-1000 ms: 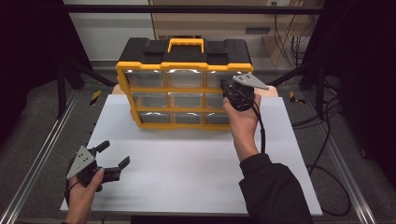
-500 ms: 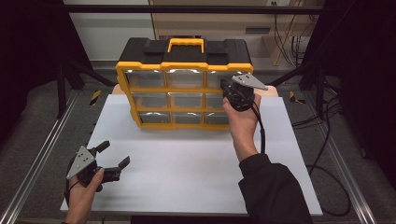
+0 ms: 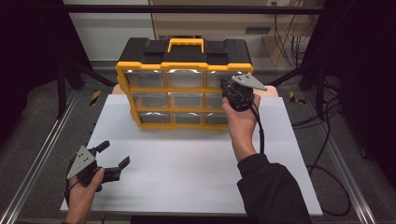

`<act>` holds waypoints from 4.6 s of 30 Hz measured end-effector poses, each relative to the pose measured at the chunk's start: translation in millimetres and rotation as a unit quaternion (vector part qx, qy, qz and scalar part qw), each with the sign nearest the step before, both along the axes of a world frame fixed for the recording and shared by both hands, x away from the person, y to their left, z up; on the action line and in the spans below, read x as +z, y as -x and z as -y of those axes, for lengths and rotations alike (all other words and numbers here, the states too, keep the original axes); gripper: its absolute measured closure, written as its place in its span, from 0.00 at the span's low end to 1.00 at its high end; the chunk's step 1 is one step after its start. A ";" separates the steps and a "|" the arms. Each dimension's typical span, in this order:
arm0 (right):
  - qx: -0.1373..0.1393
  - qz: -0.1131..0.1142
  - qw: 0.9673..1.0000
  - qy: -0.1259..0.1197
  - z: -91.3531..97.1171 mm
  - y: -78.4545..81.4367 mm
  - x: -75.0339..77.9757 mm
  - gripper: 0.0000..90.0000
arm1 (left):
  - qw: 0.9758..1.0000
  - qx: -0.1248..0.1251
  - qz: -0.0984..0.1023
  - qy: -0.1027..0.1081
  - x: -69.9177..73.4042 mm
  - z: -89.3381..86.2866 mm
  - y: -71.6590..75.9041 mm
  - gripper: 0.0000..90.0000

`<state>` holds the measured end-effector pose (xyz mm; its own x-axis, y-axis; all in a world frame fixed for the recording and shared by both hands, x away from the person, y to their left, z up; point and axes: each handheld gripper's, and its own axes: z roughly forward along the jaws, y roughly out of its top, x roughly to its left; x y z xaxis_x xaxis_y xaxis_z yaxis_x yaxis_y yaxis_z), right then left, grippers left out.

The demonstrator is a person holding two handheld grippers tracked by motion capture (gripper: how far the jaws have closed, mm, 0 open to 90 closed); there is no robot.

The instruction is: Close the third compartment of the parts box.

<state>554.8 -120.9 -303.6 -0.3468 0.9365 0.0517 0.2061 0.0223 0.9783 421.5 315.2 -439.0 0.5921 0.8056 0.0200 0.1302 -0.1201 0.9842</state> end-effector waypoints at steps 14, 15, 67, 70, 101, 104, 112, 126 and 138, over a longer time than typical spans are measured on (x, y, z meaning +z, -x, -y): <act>0.016 0.007 1.000 0.008 -5.0 7.8 3.2 1.00 | 1.000 0.005 0.006 0.009 1.5 0.5 1.9 0.02; 0.017 0.008 1.000 0.007 -4.5 8.6 3.7 1.00 | 1.000 0.006 0.007 0.009 1.5 0.0 2.0 0.02; 0.092 0.038 0.995 -0.006 10.8 39.3 20.8 0.47 | 1.000 0.009 0.004 0.005 0.1 -2.7 1.9 0.01; 0.092 0.043 0.995 -0.002 10.0 39.4 21.1 0.42 | 1.000 0.010 0.004 0.005 0.2 -3.0 2.2 0.01; 0.118 0.038 0.992 -0.003 29.3 48.0 22.0 0.05 | 1.000 0.009 0.002 0.006 -0.2 -2.6 2.1 0.01; 0.114 0.034 0.993 0.003 33.2 49.4 22.0 0.05 | 1.000 0.010 0.001 0.007 -0.4 -3.3 2.1 0.01; 0.110 0.036 0.993 -0.003 47.1 57.8 30.8 0.05 | 0.999 0.027 0.000 0.031 -2.8 -13.2 5.5 0.01; 0.100 0.067 0.993 0.002 74.7 78.6 48.3 0.03 | 0.998 0.029 -0.003 0.048 -3.6 -15.3 8.5 0.01; 0.089 0.072 0.993 -0.007 104.4 89.5 51.3 0.04 | 0.998 0.031 -0.004 0.051 -3.5 -14.7 11.3 0.01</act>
